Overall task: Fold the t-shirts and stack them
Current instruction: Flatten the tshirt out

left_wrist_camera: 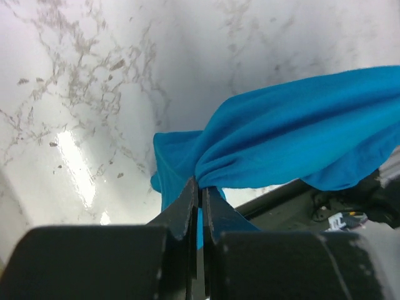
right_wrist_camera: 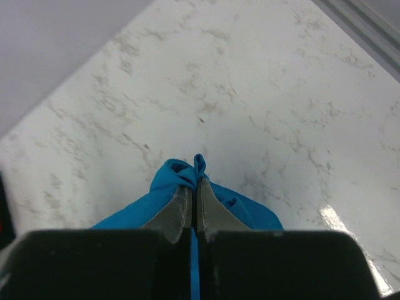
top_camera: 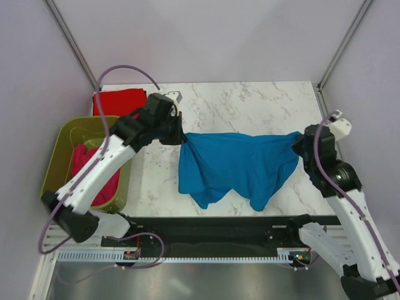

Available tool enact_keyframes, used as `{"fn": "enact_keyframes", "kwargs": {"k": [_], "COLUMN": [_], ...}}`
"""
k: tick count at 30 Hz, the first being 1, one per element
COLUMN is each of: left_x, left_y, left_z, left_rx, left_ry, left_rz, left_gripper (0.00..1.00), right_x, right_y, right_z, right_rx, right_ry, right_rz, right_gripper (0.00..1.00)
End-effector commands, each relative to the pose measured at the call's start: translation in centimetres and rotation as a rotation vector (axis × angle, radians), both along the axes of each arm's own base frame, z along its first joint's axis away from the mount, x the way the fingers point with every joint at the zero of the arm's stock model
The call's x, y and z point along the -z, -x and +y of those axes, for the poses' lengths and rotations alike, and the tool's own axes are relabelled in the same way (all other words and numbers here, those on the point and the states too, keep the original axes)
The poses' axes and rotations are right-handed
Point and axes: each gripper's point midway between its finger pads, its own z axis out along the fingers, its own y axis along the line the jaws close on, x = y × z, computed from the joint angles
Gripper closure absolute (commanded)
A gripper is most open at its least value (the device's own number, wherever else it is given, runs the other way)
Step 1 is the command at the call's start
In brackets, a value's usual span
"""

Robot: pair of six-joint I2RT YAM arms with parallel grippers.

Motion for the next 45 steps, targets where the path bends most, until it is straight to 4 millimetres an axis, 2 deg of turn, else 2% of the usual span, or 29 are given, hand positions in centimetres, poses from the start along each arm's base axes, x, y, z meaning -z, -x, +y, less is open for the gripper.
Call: {"fn": "enact_keyframes", "kwargs": {"k": [1,3,4,5,6,7,8,10,11,12,13,14,16,17,19,21,22,23,25,26,28,29,31,32,35,38,40,41,45], "left_x": [6.4,7.7,9.0,8.9,9.2,9.2,8.9,8.0,6.7,5.8,4.8,2.7,0.9,-0.5,-0.4,1.5,2.2,5.3,7.9,11.8,14.8,17.6,19.7,20.9,20.5,17.6,17.0,16.0,16.6], "left_y": [-3.4,-4.3,-4.8,-5.3,-5.6,-5.7,-6.1,-7.0,-7.8,-8.3,-9.3,-10.2,-11.2,-11.5,-11.8,-11.4,-10.7,-9.7,-6.7,-4.5,-1.5,0.6,2.5,3.6,3.7,2.1,1.1,0.2,-2.0], "left_z": [-0.7,-0.6,-0.7,-0.6,-0.7,-0.8,-1.0,-0.8,-0.9,-1.0,-0.9,-1.2,-1.8,-2.1,-2.4,-2.3,-2.5,-2.5,-3.8,-3.4,-3.7,-2.6,-1.6,-0.6,0.1,-0.8,-1.5,-2.3,-3.3], "left_rx": [0.013,0.002,-0.002,-0.004,0.0,0.006,0.007,-0.022,-0.036,-0.046,-0.079,-0.09,-0.097,-0.092,-0.087,-0.09,-0.09,-0.081,-0.036,-0.023,-0.02,-0.026,-0.041,-0.045,-0.052,-0.043,-0.024,-0.016,-0.006], "left_ry": [-0.07,-0.103,-0.127,-0.132,-0.139,-0.139,-0.138,-0.137,-0.117,-0.098,-0.084,-0.053,-0.015,0.005,0.003,-0.023,-0.026,-0.054,-0.055,-0.105,-0.138,-0.18,-0.208,-0.23,-0.238,-0.193,-0.206,-0.195,-0.241], "left_rz": [0.136,0.147,0.171,0.167,0.172,0.172,0.162,0.129,0.095,0.074,0.035,-0.019,-0.072,-0.103,-0.104,-0.076,-0.065,-0.012,0.044,0.121,0.182,0.245,0.299,0.324,0.296,0.213,0.19,0.166,0.17], "left_gripper": [0.98,0.98,0.98,0.98,0.98,0.98,0.98,0.98,0.98,0.98,0.98,0.98,0.98,0.98,0.98,0.98,0.98,0.98,0.98,0.98,0.98,0.94,0.86,0.75,0.59,0.51,0.51,0.5,0.5], "right_x": [3.5,6.1,6.2,5.7,7.0,6.9,5.3,4.7,1.6,1.1,-0.1,-3.2,-4.9,-6.6,-7.4,-7.2,-6.4,-4.9,-2.0,1.8,4.8,8.5,11.6,13.5,14.7,14.2,14.7,15.9,18.9], "right_y": [-3.4,-5.4,-6.4,-7.4,-8.7,-9.5,-10.7,-13.0,-14.2,-15.3,-15.9,-16.6,-17.2,-17.2,-17.0,-16.1,-15.7,-14.6,-13.4,-12.3,-10.2,-8.6,-6.2,-5.0,-3.3,-3.6,-4.4,-4.6,-5.9], "right_z": [-0.5,0.2,0.5,0.7,0.7,0.6,0.6,0.2,0.0,-0.5,-0.8,-1.0,-1.9,-2.0,-2.0,-1.9,-1.6,-1.4,0.4,1.0,2.5,3.9,4.1,4.0,3.4,2.6,1.7,1.6,1.4], "right_rx": [0.038,0.008,-0.015,-0.025,-0.024,-0.03,-0.03,-0.034,-0.038,-0.025,-0.016,-0.007,0.039,0.05,0.03,0.017,-0.01,-0.031,-0.124,-0.168,-0.252,-0.34,-0.367,-0.367,-0.334,-0.275,-0.21,-0.194,-0.182], "right_ry": [0.103,0.148,0.178,0.197,0.228,0.261,0.273,0.319,0.348,0.373,0.389,0.413,0.449,0.454,0.48,0.47,0.454,0.437,0.347,0.322,0.246,0.202,0.16,0.151,0.137,0.138,0.134,0.122,0.042], "right_rz": [0.057,0.141,0.151,0.15,0.203,0.217,0.19,0.194,0.142,0.149,0.134,0.081,0.072,0.041,0.04,0.044,0.062,0.087,0.12,0.196,0.245,0.326,0.427,0.488,0.553,0.54,0.546,0.574,0.615], "right_gripper": [1.0,1.0,1.0,1.0,1.0,1.0,1.0,1.0,1.0,1.0,1.0,1.0,1.0,1.0,1.0,1.0,1.0,1.0,0.97,0.95,0.84,0.77,0.62,0.6,0.55,0.54,0.53,0.53,0.55]}}
